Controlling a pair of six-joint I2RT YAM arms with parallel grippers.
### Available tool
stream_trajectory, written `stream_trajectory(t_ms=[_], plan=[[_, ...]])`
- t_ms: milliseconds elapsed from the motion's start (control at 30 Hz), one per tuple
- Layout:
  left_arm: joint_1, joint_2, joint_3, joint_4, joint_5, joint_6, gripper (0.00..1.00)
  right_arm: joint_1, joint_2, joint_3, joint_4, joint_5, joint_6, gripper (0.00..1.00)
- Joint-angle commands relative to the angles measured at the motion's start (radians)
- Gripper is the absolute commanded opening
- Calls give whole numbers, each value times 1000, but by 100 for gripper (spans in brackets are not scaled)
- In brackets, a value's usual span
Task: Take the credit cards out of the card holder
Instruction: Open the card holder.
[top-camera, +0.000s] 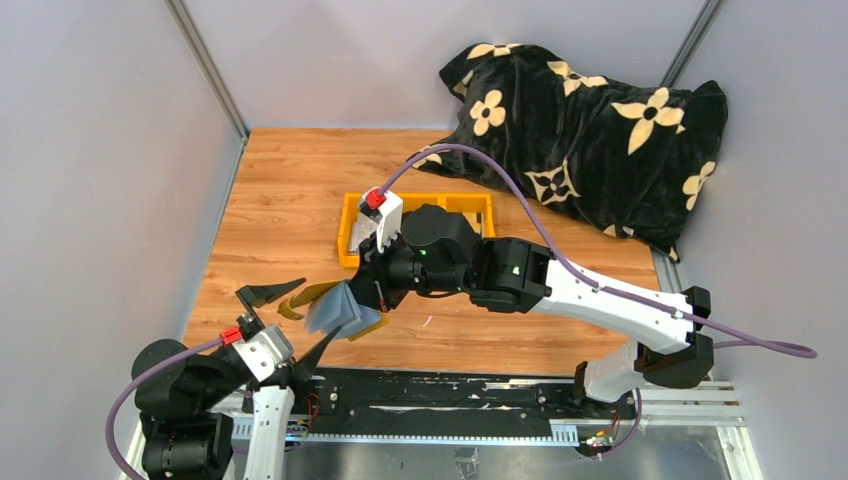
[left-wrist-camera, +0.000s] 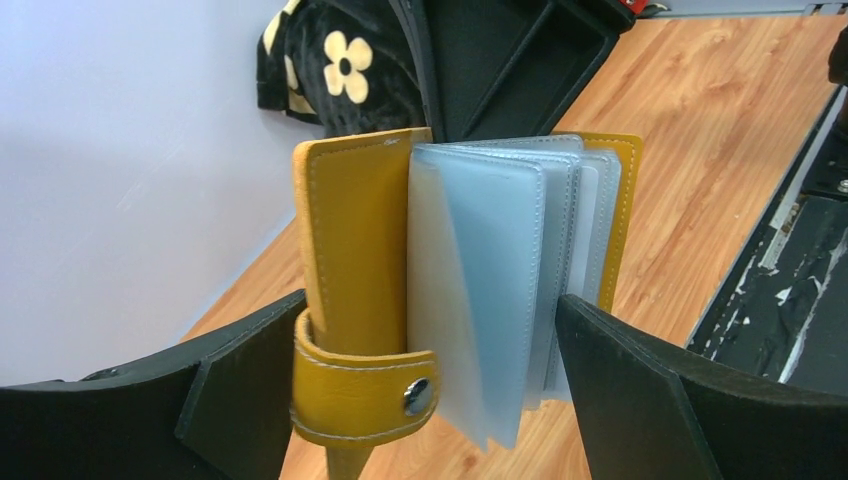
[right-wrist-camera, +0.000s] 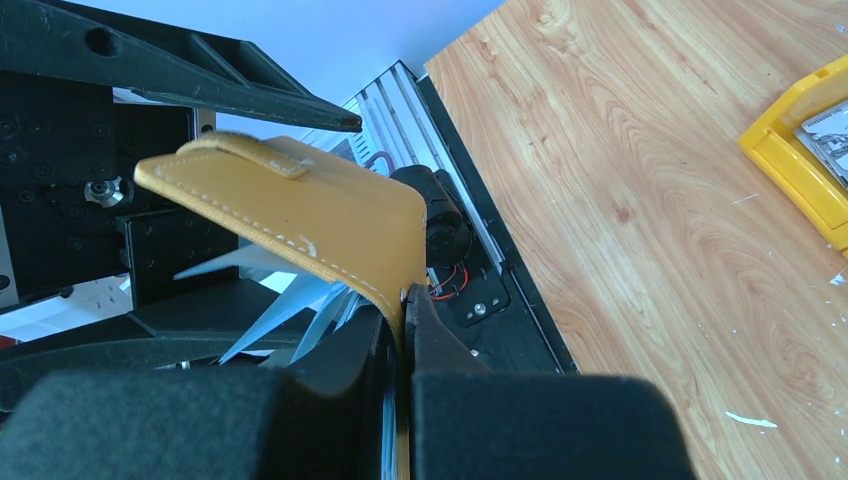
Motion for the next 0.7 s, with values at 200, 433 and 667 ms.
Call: stream_trajectory(t_ms=[200, 433, 667], plan=[[9, 19, 22, 60, -179, 30, 86, 35, -17, 6, 13, -36, -5, 0], [9, 14, 5, 90, -201, -1, 84, 39, -51, -45, 65, -79, -15, 0], [9, 12, -8, 164, -208, -96, 78, 51, -81, -99, 130, -173, -51, 0]])
